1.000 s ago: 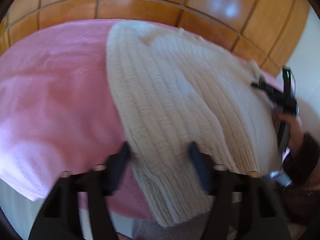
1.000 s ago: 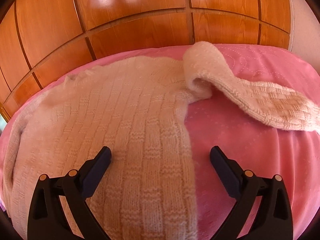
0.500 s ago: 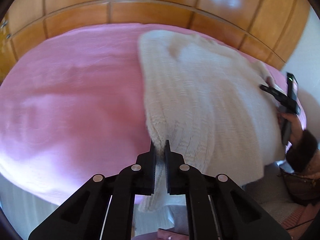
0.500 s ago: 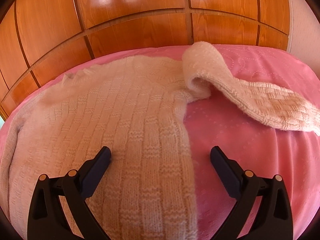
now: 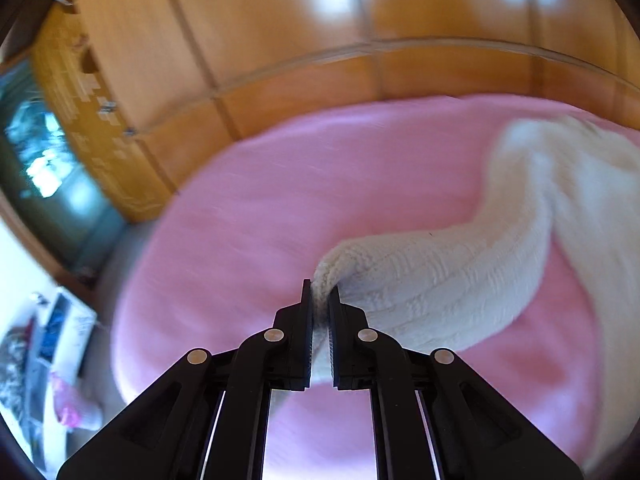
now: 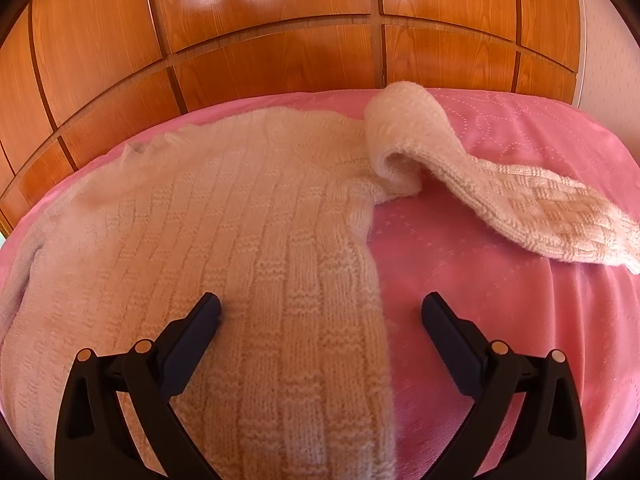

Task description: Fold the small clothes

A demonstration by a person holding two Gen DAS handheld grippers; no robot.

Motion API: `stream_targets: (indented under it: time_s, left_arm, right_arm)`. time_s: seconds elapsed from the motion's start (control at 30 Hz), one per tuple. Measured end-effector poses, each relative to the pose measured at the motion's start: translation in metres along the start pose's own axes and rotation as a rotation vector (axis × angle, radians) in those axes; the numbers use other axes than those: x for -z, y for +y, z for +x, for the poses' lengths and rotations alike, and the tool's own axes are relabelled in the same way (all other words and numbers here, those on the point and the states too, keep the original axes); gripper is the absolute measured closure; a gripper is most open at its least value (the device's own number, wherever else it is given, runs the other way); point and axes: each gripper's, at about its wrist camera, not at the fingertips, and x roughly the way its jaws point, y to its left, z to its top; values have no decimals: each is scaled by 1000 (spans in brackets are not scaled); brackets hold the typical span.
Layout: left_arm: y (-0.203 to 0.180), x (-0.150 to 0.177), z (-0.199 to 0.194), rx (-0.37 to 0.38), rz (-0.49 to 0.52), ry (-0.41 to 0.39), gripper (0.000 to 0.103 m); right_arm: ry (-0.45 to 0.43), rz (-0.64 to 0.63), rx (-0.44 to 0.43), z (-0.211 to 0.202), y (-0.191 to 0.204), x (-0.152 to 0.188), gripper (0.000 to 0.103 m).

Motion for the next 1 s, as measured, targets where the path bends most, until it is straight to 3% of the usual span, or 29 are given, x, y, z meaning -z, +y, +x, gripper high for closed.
stream_targets:
  time_s: [0.17, 0.33, 0.47, 0.57, 0.63, 0.67, 0.7, 0.8, 0.9, 1.0]
  left_arm:
    - [31, -32, 36, -147, 8, -22, 98]
    - [34, -39, 98, -201, 23, 83, 98]
    - [27, -21, 139, -204, 8, 169, 96]
    - [18, -7, 148, -280, 17, 181, 78]
    - [16, -5, 143, -307, -28, 165, 57]
    - [20, -8, 137, -294, -93, 165, 44]
    - [22, -10, 130, -270, -159, 163, 37]
    - [12, -19, 98, -194, -313, 96, 34]
    - [-25, -32, 68, -114, -322, -25, 21]
    - [-77, -42, 40, 46, -269, -110, 16]
  right_arm:
    - [2, -2, 2, 1, 0, 0, 2]
    - [4, -5, 6, 1, 0, 1, 2]
    - [4, -5, 5, 1, 0, 0, 2]
    - [5, -2, 1, 0, 0, 1, 2]
    - [5, 1, -3, 0, -1, 1, 2]
    - [5, 1, -3, 0, -1, 1, 2]
    - [5, 2, -4, 0, -2, 1, 2]
    - [4, 2, -5, 0, -2, 1, 2]
    - [2, 3, -8, 0, -3, 1, 2]
    - [-1, 6, -12, -1, -4, 1, 2]
